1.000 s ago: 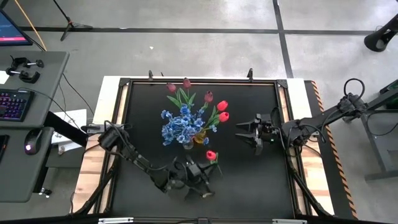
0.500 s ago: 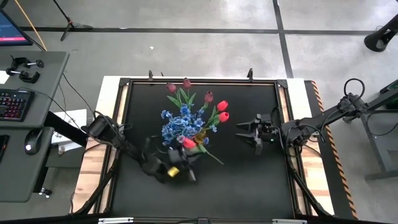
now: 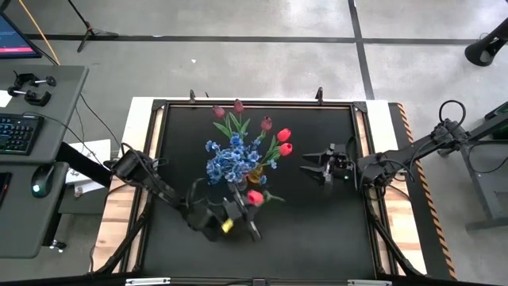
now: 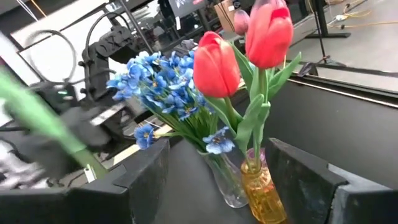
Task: Sort flowers into vase by color
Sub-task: Put the red flower into the yellow vase
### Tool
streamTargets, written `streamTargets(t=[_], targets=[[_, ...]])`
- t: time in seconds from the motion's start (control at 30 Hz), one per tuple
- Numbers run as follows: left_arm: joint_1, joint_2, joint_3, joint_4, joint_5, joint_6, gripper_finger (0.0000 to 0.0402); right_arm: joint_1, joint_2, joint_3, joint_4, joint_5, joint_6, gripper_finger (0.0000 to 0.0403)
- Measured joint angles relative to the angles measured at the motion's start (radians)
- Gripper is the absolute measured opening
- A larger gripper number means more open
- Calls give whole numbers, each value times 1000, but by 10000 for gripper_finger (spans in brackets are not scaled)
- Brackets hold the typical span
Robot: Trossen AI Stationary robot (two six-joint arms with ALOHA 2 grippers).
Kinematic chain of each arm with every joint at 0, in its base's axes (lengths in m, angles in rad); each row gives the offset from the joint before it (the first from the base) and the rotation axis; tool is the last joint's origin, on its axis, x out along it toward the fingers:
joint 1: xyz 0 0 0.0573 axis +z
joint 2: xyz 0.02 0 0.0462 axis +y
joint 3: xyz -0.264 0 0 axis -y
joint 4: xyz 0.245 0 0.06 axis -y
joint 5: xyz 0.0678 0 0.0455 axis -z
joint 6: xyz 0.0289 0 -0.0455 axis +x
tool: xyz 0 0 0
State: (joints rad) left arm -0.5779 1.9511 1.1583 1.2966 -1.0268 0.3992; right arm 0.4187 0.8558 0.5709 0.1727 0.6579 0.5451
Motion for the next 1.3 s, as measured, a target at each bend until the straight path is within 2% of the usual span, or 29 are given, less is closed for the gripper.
streamTargets(t=[0.13, 0.2, 0.3, 0.4, 0.6, 0.77, 1.0, 1.07, 1.2, 1.3], targets=[[-3, 0, -110, 224, -100, 131, 0, 0, 0, 0, -29, 0, 41, 254], [-15, -1, -155, 273, -118, 181, 0, 0, 0, 0, -48, 1, 52, 254], [-22, 0, -206, 271, -103, 188, 0, 0, 0, 0, -90, 1, 49, 254], [-18, -1, -245, 273, -46, 178, 0, 0, 0, 0, -125, 1, 29, 254], [-35, -37, -259, 274, -110, 362, 0, 0, 1, 0, -178, 2, 21, 254], [-45, -88, -262, 273, -7, 427, 0, 0, 2, 0, -192, 6, -27, 254], [-36, -132, -262, 274, -19, 575, 0, 0, 2, 0, -196, 27, -31, 254], [-27, -133, -284, 274, -21, 567, 0, 0, 2, 0, -200, 27, -31, 254], [8, -132, -347, 274, 0, 429, 0, 0, 2, 0, -213, 27, -31, 254], [31, -131, -382, 273, -2, 395, 0, 0, 2, 0, -219, 27, -31, 254]])
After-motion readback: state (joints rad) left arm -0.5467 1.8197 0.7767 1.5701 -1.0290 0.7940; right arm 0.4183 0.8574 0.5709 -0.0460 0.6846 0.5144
